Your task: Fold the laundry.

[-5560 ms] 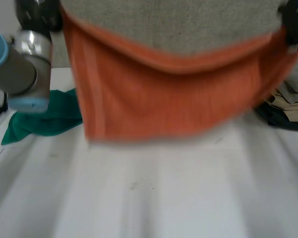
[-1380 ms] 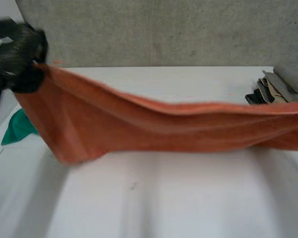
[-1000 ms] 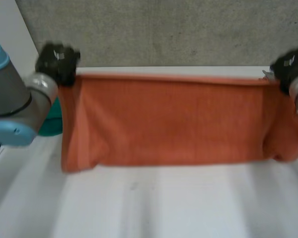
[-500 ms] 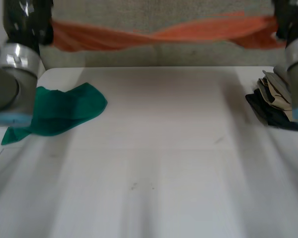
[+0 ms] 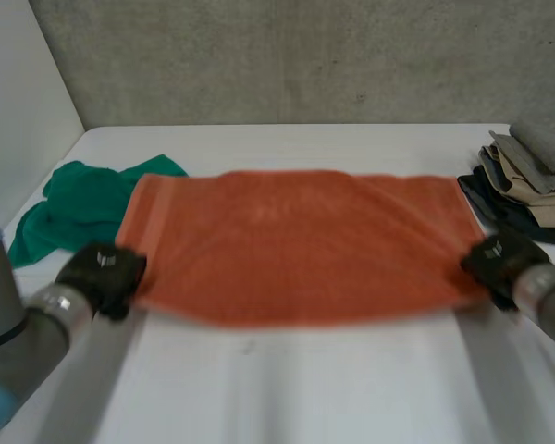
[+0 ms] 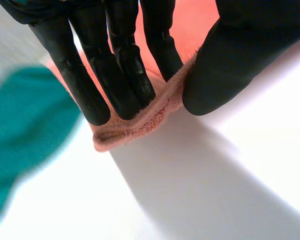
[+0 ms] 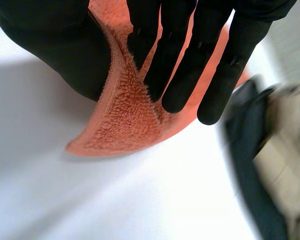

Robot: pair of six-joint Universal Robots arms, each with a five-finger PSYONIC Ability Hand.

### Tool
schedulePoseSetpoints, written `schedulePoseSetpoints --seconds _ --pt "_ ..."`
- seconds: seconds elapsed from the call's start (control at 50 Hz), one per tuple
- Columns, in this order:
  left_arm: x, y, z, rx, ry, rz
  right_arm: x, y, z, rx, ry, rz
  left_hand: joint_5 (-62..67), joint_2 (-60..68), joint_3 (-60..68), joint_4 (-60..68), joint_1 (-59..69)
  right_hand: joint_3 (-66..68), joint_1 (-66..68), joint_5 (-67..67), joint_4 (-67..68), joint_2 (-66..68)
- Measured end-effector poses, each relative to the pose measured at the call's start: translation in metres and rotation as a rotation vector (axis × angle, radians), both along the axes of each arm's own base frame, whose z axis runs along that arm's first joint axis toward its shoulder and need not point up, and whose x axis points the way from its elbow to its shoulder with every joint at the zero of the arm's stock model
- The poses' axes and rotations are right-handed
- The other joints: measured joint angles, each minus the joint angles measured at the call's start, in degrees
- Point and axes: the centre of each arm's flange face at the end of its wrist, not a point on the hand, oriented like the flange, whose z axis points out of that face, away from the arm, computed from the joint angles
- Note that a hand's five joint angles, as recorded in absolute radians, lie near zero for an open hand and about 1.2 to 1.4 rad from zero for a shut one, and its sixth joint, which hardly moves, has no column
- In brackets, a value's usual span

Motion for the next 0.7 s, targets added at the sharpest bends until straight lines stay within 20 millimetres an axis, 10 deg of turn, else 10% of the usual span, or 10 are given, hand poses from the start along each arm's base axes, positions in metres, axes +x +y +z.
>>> schedulePoseSetpoints --seconds 0.12,0.22,0.64,0.7 --pt "0.014 0.056 0.013 0.217 -0.158 -0.08 -0.023 0.044 0.018 0.161 0.162 0.04 0.0 0.0 0.0 0.0 0.0 0.0 0.0 0.0 0.0 0.0" --pt "0.015 0.06 0.023 0.185 -0.217 -0.133 -0.026 0.045 0.024 0.115 0.195 0.051 0.0 0.0 0.0 0.0 0.0 0.0 -0.1 0.0 0.0 0.0" --pt "-0.042 -0.093 -0.011 -0.266 -0.092 -0.023 0.041 -0.1 -0.005 -0.461 -0.038 0.067 0.0 0.0 0.0 0.0 0.0 0.0 -0.1 0.0 0.0 0.0" --pt "-0.047 -0.104 -0.018 -0.282 -0.107 0.018 0.048 -0.12 -0.016 -0.515 -0.045 0.069 0.0 0.0 0.0 0.0 0.0 -16.4 -13.8 -16.0 -16.4 -15.8"
